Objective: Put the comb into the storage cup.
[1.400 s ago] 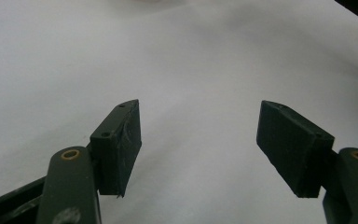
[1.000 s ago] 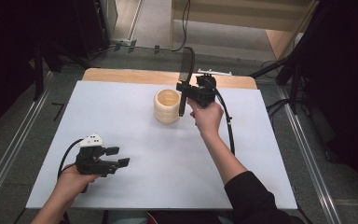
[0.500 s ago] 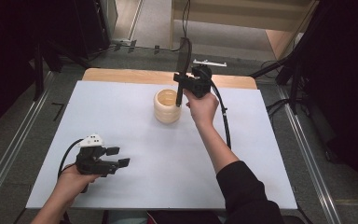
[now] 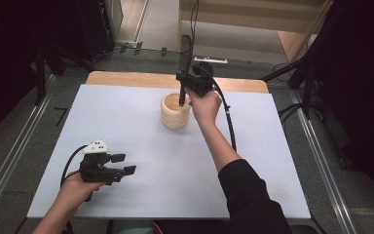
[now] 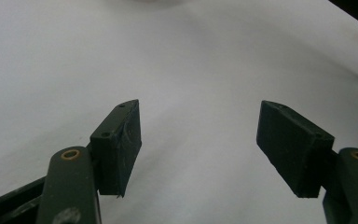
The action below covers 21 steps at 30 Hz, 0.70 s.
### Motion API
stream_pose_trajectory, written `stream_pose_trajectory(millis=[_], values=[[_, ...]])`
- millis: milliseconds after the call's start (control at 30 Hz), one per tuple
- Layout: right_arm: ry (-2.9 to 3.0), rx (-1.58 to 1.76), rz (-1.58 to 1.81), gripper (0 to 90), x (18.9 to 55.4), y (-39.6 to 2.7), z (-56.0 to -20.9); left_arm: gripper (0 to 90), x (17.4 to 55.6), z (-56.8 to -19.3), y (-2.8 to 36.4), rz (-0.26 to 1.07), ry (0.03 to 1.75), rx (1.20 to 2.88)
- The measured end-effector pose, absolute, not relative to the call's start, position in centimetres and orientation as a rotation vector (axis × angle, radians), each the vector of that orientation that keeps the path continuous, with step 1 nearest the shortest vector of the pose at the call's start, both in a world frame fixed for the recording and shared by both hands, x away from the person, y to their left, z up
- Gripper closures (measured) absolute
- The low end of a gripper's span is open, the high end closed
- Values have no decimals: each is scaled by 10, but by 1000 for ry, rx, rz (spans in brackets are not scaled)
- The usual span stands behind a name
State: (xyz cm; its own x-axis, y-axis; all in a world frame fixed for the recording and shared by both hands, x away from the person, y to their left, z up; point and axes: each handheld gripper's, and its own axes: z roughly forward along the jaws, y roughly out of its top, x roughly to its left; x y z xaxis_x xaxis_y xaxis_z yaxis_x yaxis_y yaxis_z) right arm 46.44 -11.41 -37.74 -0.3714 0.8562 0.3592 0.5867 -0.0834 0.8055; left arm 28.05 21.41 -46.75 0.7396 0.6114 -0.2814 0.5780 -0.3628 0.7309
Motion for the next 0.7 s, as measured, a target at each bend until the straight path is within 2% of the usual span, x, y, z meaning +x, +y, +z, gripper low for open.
stream_pose_trajectory(millis=[700], values=[[1914, 1554, 1383, 693, 485, -98, -398, 316, 280, -469, 212, 40, 888, 2063]])
